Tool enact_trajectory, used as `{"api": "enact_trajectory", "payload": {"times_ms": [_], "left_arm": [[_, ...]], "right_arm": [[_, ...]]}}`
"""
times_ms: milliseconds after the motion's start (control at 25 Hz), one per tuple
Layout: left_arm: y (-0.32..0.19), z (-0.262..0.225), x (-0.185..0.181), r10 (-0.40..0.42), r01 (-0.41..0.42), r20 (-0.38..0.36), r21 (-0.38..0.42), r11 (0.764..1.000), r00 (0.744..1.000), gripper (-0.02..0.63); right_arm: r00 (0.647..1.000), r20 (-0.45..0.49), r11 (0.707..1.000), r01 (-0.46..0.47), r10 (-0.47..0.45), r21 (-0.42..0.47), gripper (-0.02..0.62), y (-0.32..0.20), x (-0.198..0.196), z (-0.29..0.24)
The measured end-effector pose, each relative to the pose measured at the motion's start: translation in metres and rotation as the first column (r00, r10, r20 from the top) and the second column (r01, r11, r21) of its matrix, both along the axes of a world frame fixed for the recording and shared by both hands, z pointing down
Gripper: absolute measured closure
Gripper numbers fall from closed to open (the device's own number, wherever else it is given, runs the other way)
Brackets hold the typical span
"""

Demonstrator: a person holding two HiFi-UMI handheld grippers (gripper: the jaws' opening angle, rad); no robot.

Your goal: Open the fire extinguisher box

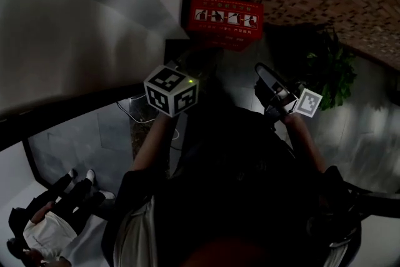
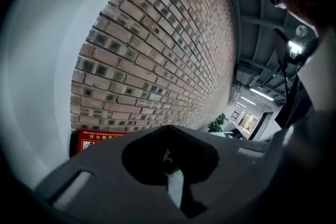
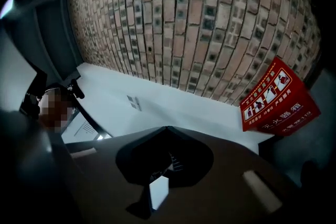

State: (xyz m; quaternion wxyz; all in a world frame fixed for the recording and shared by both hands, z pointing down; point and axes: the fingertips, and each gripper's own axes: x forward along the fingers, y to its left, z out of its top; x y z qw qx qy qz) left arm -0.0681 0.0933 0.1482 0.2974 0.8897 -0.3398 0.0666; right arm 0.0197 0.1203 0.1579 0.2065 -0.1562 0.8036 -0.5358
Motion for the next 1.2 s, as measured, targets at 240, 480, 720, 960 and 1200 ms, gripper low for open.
{"api": "enact_trajectory", "payload": {"times_ms": [240, 480, 720, 960, 1200], "left_arm": [[-0.023, 0.035, -0.026, -0.023, 0.023, 0.006, -0.033, 0.999, 1.000, 0.604], [-0.043, 0.088, -0.029, -0.097, 0.098, 0.014, -0.140, 0.985, 0.995, 0.604], [-0.077, 0.131, -0.026, -0.240, 0.239, 0.022, -0.206, 0.949, 0.971, 0.604], [-0.097, 0.203, -0.025, -0.315, 0.351, 0.162, -0.306, 0.885, 0.935, 0.604], [-0.106, 0.284, -0.015, -0.346, 0.387, 0.178, -0.492, 0.780, 0.921, 0.597]], "right_arm": [[0.996, -0.075, 0.997, 0.035, -0.040, -0.071, 0.604, -0.012, -0.032, 0.040], [0.995, -0.092, 0.994, 0.028, -0.038, -0.109, 0.604, -0.023, -0.034, 0.065], [0.995, -0.077, 0.991, 0.050, -0.060, -0.122, 0.604, -0.038, -0.031, 0.086], [0.978, -0.177, 0.984, 0.087, -0.115, -0.157, 0.604, -0.057, -0.009, 0.134], [0.950, -0.269, 0.977, 0.111, -0.158, -0.182, 0.604, -0.075, -0.002, 0.212]]}}
